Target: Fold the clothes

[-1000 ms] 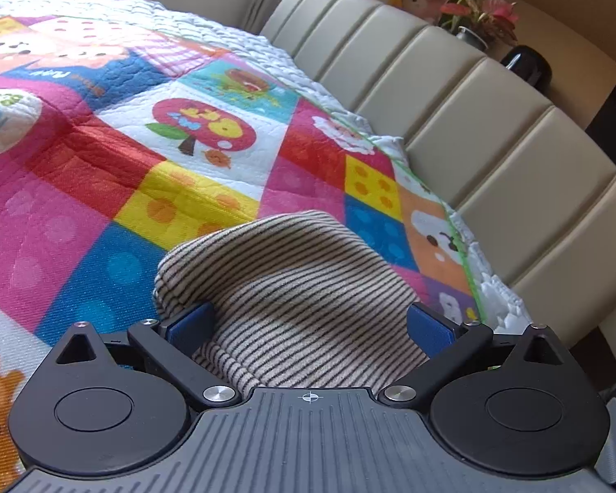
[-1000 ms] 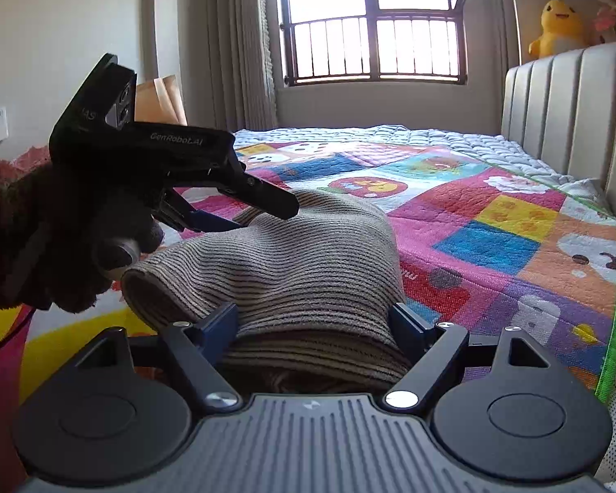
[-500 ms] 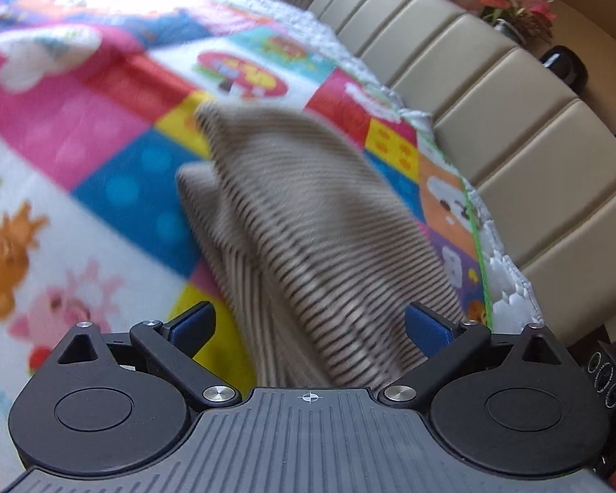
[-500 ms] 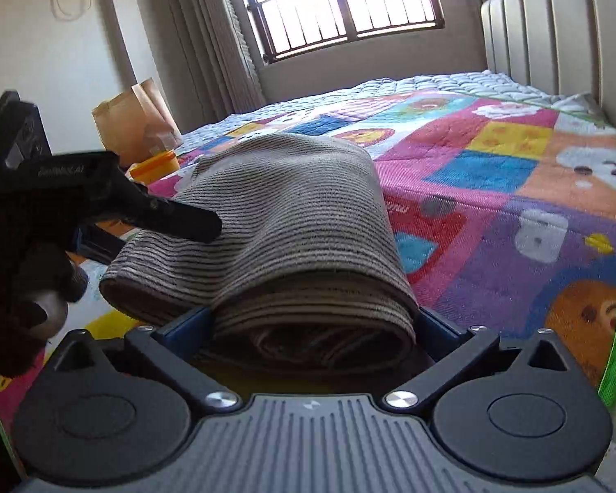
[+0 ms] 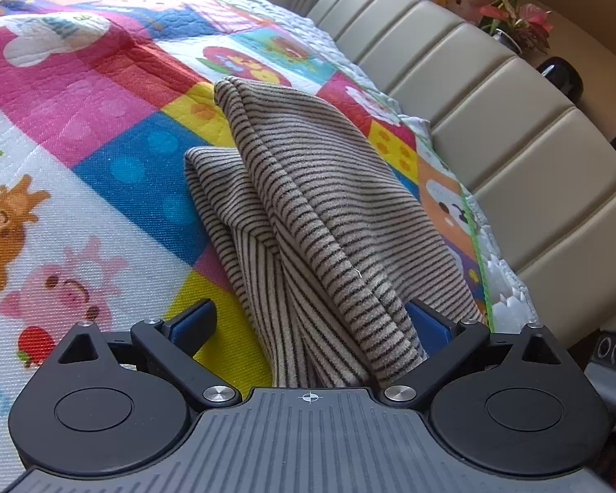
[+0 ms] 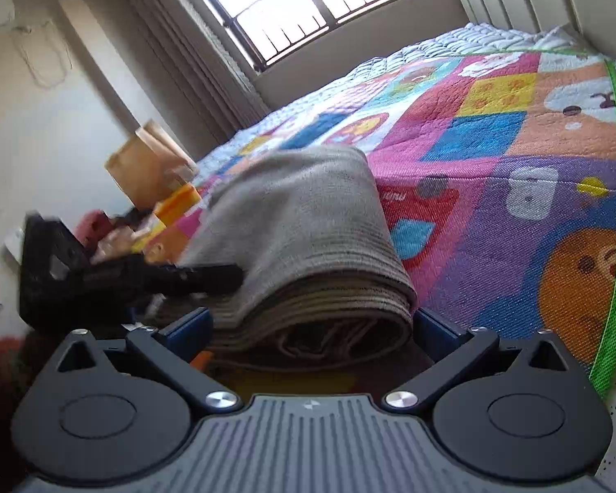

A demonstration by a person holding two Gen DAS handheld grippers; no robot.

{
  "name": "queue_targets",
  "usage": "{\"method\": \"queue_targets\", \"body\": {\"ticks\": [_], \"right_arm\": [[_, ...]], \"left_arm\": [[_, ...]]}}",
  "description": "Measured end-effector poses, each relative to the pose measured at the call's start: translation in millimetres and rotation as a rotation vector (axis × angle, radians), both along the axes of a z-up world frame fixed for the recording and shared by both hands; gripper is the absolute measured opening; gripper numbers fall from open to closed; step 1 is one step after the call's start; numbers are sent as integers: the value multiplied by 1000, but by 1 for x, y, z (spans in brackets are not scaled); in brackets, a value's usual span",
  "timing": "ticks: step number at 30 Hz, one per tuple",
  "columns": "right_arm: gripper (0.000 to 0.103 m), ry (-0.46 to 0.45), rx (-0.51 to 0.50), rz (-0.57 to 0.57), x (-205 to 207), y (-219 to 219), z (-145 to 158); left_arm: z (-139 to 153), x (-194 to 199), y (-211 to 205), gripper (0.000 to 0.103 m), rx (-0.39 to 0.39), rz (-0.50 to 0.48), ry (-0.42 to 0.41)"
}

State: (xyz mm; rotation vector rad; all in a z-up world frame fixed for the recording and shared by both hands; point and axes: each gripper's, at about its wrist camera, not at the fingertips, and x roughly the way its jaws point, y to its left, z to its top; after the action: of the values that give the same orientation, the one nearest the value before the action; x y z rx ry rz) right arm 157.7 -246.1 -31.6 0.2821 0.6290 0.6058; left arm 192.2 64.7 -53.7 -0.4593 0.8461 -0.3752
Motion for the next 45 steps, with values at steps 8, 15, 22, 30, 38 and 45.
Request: {"method": "queue_targets", "body": {"ticks": [8, 15, 22, 30, 38, 45], "right_arm": [[89, 58, 57, 42, 51, -15, 27], [93, 285, 61, 72, 111, 14, -20], [65, 80, 34, 160, 70, 30, 15], [73, 221, 67, 68, 78, 2, -18], [77, 218, 74, 75, 72, -8, -19], [77, 202, 45, 105, 63, 3, -18]], "left_arm": [[-3, -3, 2, 101, -14, -15, -20], [-4, -6, 4, 100, -21, -29, -37], [-8, -9, 13, 101, -74, -34, -60], [-5, -10, 4, 102, -18, -43, -70], [0, 6, 26, 102, -185, 33, 22], [4, 31, 8, 95, -156, -16, 23]]}}
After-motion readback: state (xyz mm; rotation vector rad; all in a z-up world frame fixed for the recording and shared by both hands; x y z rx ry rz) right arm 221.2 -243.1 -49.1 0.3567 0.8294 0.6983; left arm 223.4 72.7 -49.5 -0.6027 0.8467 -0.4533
